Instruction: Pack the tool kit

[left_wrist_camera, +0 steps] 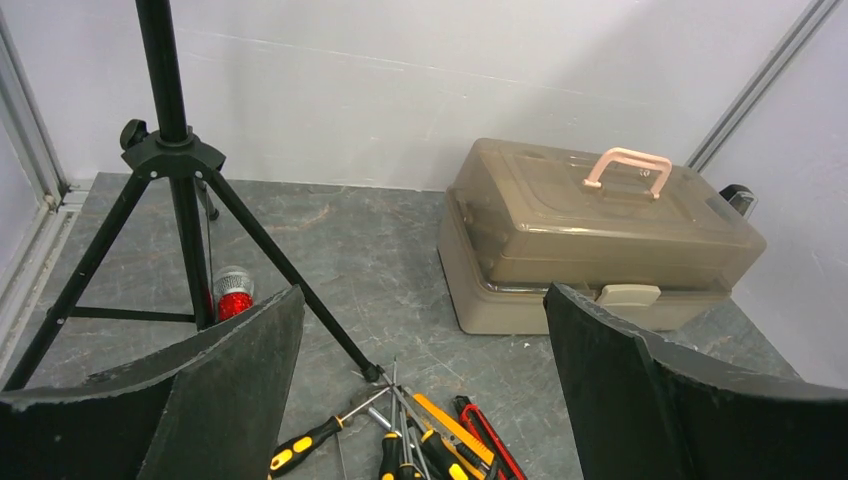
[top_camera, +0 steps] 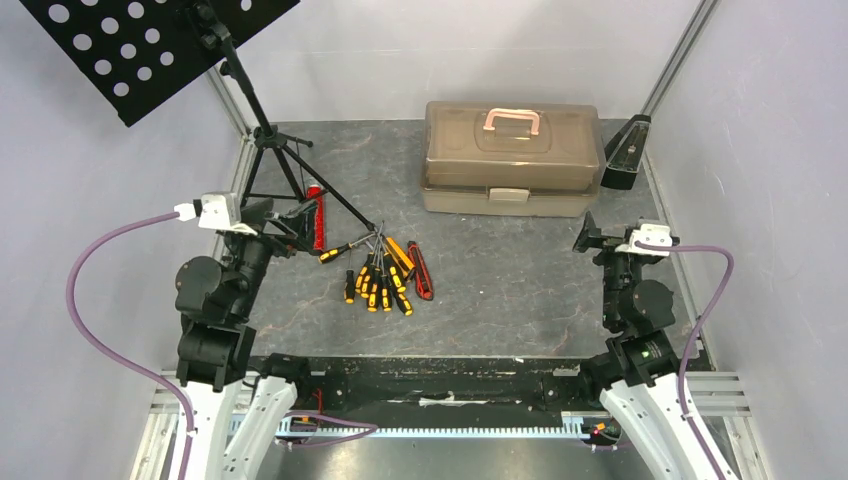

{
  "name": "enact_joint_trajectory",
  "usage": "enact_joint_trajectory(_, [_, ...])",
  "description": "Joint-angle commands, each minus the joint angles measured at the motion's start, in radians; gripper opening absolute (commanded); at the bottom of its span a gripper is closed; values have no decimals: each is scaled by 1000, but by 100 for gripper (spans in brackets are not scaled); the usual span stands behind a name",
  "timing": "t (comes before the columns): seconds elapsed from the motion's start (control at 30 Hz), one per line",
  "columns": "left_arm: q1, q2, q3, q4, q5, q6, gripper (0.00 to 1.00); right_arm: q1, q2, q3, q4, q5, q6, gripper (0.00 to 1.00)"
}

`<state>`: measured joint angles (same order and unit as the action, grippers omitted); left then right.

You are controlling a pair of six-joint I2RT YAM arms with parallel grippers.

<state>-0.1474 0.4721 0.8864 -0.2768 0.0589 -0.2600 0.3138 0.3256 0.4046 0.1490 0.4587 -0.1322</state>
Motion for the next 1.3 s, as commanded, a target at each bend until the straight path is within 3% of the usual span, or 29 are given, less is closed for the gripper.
enact_joint_trajectory(0.0, [-2,7,-12,45,-10,-41,97,-2,50,77,-37,4,4,98])
enact_joint_trajectory(0.3, [-2,170,-11,111,60,-181,100,-3,344,217,-117,-240,128,98])
enact_joint_trajectory(0.43, [-3,316,26,151,137,-260,100,-26,582,412,-240,-311,131,98])
enact_joint_trajectory(0.7, [-96,656,169,240,165,-330,100,-274,838,685,-295,-454,200,98])
enact_joint_trajectory(0.87, [-155,833,251,342,157,-354,100,-453,1018,817,-250,-724,282,98])
enact_joint_trajectory(1.07, [-209,1037,405,390,187,-380,99,-513,1235,935,-221,-878,352,99])
enact_joint_trajectory(1.27, [-217,1204,548,383,223,-396,98,-518,1327,945,-221,-979,407,87])
